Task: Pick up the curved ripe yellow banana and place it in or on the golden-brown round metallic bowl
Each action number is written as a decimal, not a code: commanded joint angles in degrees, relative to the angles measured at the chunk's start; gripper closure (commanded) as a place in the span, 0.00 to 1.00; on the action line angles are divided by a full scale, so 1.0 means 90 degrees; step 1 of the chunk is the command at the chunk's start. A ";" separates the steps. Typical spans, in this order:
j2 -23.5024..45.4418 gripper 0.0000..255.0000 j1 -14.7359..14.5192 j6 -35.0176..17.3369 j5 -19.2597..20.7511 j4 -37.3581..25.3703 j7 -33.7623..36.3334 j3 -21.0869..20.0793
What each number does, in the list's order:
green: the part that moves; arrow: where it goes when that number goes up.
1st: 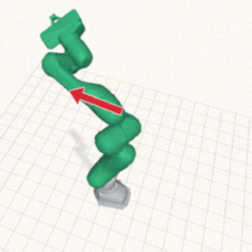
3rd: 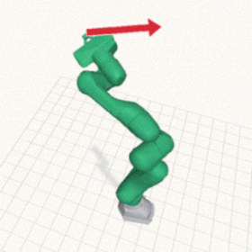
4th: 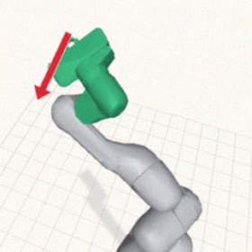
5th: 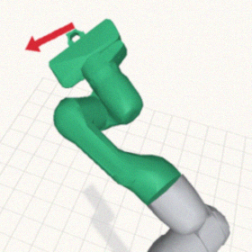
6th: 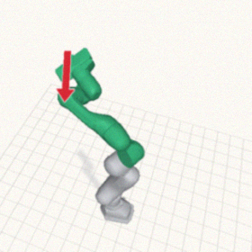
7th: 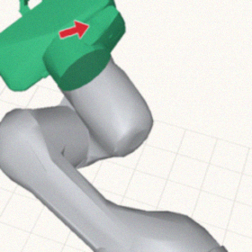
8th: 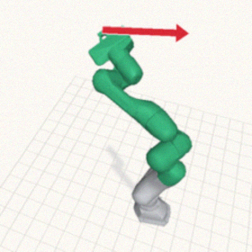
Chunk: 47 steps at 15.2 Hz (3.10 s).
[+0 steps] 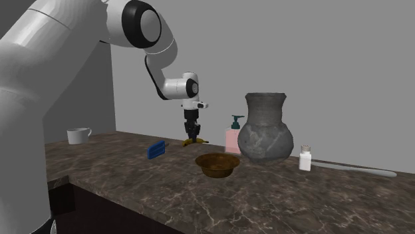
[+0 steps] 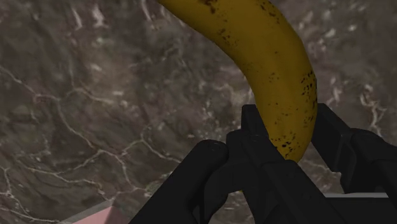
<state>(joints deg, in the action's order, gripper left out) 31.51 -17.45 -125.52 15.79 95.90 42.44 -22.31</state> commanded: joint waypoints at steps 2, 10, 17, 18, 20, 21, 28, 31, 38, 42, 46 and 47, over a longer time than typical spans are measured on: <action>-0.0139 1.00 0.0035 0.0197 -0.0071 -0.0066 -0.0058 -0.0041; -0.0441 1.00 0.0080 0.0730 -0.0229 -0.0318 -0.0166 -0.0131; -0.0979 1.00 0.0374 0.0859 -0.0453 0.0042 -0.0460 -0.0180; -0.1167 1.00 0.0508 0.0767 -0.0528 0.0302 -0.0588 -0.0179; -0.1529 1.00 0.0763 0.0602 -0.0682 0.0787 -0.0863 -0.0163; -0.1704 1.00 0.0884 0.0528 -0.0761 0.1014 -0.1009 -0.0148; -0.2797 1.00 0.1617 0.0148 -0.1297 0.2347 -0.2143 0.0088; -0.3192 1.00 0.1874 0.0050 -0.1491 0.2797 -0.2665 0.0261; -0.3468 1.00 0.2146 -0.0277 -0.1618 0.3373 -0.3250 0.0512; -0.3276 1.00 0.2142 -0.0610 -0.1535 0.3524 -0.3187 0.0511; -0.3062 1.00 0.2135 -0.0940 -0.1434 0.3654 -0.3113 0.0517; -0.3006 1.00 0.2132 -0.1022 -0.1407 0.3682 -0.3092 0.0520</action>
<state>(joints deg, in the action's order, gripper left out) 3.96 1.79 -133.88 2.87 128.70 14.34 -17.62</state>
